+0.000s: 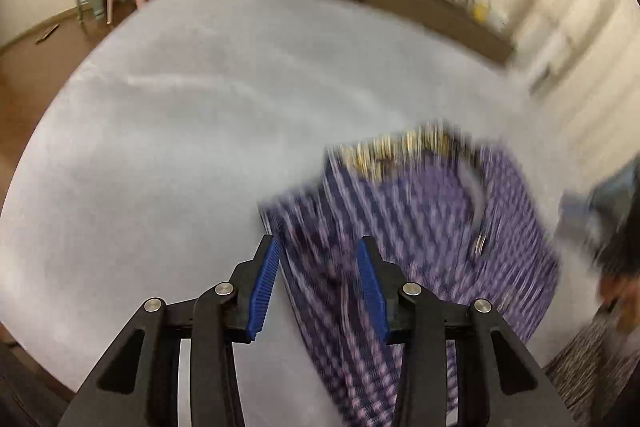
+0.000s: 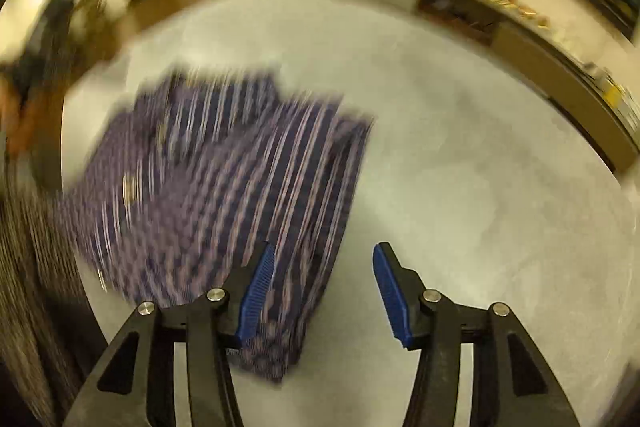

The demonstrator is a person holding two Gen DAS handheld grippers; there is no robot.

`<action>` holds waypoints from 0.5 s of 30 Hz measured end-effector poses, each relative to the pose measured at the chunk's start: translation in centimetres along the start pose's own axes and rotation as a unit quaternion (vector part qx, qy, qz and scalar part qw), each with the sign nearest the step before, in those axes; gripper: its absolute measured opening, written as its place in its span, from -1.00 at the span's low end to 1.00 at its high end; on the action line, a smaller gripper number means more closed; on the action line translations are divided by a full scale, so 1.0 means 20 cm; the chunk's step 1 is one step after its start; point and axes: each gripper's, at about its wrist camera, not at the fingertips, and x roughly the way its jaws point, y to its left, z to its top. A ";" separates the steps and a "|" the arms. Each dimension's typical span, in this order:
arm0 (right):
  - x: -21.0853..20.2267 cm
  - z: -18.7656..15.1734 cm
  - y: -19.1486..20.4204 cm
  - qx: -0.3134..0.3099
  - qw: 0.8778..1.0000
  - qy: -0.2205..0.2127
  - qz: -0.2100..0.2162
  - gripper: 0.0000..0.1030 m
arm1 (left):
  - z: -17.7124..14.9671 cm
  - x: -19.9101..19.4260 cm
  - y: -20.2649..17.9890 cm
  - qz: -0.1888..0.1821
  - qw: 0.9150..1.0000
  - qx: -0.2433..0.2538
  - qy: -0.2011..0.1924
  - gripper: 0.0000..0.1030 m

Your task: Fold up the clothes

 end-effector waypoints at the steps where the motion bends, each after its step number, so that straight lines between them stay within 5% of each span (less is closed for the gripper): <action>1: -0.01 0.04 -0.01 0.006 1.000 -0.014 0.005 0.05 | -0.02 0.04 -0.02 0.008 1.000 0.009 0.008 -0.19; 4: 0.00 0.12 0.09 -0.012 0.998 -0.047 0.028 0.05 | -0.04 0.13 -0.04 -0.011 1.000 -0.006 0.016 -0.22; 6: 0.11 0.17 0.21 -0.032 0.997 -0.043 0.049 0.05 | -0.06 0.15 -0.01 -0.013 1.000 -0.024 0.014 -0.51; 11: 0.38 0.14 0.17 -0.039 0.996 0.083 0.017 0.13 | -0.19 0.10 0.32 -0.022 0.984 -0.176 0.011 -0.82; 15: 0.32 0.14 0.11 -0.023 0.995 0.090 0.021 0.20 | -0.19 -0.03 0.32 -0.024 0.982 -0.181 -0.041 -0.62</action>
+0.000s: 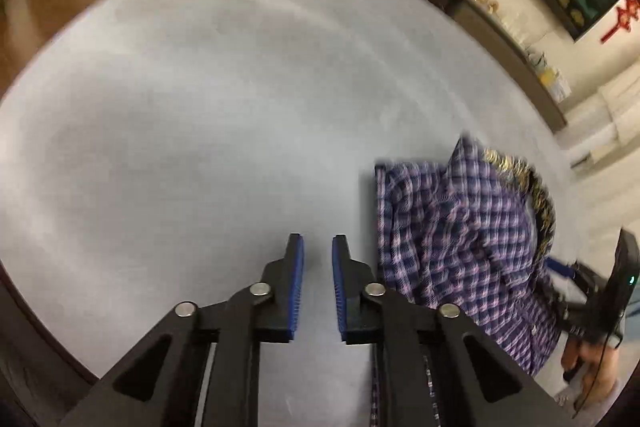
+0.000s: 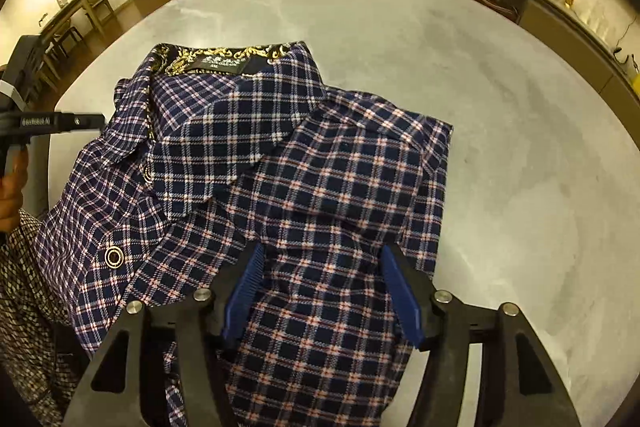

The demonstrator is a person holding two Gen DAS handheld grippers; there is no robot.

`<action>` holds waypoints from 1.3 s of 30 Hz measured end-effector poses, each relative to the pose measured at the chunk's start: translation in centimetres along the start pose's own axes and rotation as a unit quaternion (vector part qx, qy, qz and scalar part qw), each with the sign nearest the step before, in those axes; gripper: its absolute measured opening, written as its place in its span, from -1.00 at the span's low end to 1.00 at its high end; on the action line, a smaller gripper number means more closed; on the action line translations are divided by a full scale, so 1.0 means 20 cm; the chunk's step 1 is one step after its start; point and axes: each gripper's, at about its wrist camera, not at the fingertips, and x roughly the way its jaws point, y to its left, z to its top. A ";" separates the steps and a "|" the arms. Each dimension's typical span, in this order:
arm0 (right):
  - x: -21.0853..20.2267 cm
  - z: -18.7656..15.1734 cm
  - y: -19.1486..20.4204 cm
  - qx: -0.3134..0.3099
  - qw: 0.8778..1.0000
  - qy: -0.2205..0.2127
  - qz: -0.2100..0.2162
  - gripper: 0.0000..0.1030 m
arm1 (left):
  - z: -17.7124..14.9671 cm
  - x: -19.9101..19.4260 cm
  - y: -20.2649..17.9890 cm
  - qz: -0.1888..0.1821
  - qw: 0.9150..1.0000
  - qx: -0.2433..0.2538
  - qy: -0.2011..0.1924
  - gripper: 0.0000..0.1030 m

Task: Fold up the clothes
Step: 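Release the shirt and smooth the folded bundle with both grippers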

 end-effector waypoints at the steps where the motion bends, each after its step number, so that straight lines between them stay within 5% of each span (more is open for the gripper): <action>1: -0.02 0.00 0.00 -0.002 1.000 -0.002 -0.002 0.20 | 0.00 -0.02 -0.06 -0.013 1.000 0.022 -0.012 -0.48; 3: -0.11 -0.01 -0.01 0.008 1.000 -0.025 -0.002 0.20 | -0.02 -0.03 -0.23 -0.040 0.995 0.089 -0.023 -0.40; 5: -0.17 -0.01 -0.03 0.012 0.999 -0.048 0.003 0.20 | -0.06 0.09 -0.36 -0.019 0.990 0.137 0.000 -0.40; 7: -0.20 -0.02 -0.04 0.010 0.998 -0.056 0.006 0.20 | -0.08 0.25 -0.40 0.018 0.989 0.145 0.028 -0.41; 11: -0.11 -0.08 -0.13 0.031 0.999 -0.013 0.011 0.27 | 0.07 0.29 -0.56 0.020 0.987 0.159 0.022 -0.43; 17: -0.19 -0.07 -0.47 0.103 0.992 -0.020 -0.065 0.27 | 0.40 0.45 -0.87 0.004 0.980 0.196 0.039 -0.46; 19: -0.22 -0.09 -0.57 0.126 0.988 -0.037 -0.075 0.29 | 0.49 0.41 -0.90 0.048 0.981 0.185 0.017 -0.46; 22: -0.32 -0.12 -0.61 0.147 0.984 -0.045 -0.095 0.31 | 0.48 0.17 -0.93 0.003 0.982 0.190 0.012 -0.35; 25: -0.51 -0.14 -0.50 0.121 0.985 -0.067 -0.106 0.33 | 0.27 -0.05 -0.97 -0.048 0.960 0.276 0.025 -0.18; 29: -0.51 -0.26 -0.32 0.049 0.997 -0.033 -0.057 0.33 | 0.04 -0.07 -0.87 -0.030 0.942 0.327 0.064 -0.19; 33: -0.49 -0.31 -0.35 0.039 0.997 -0.024 -0.068 0.45 | 0.09 -0.05 -0.84 0.003 0.940 0.338 0.046 -0.15; 39: -0.36 -0.21 -0.51 0.067 0.991 -0.056 -0.099 0.47 | 0.40 0.01 -0.95 0.027 0.953 0.300 0.034 -0.16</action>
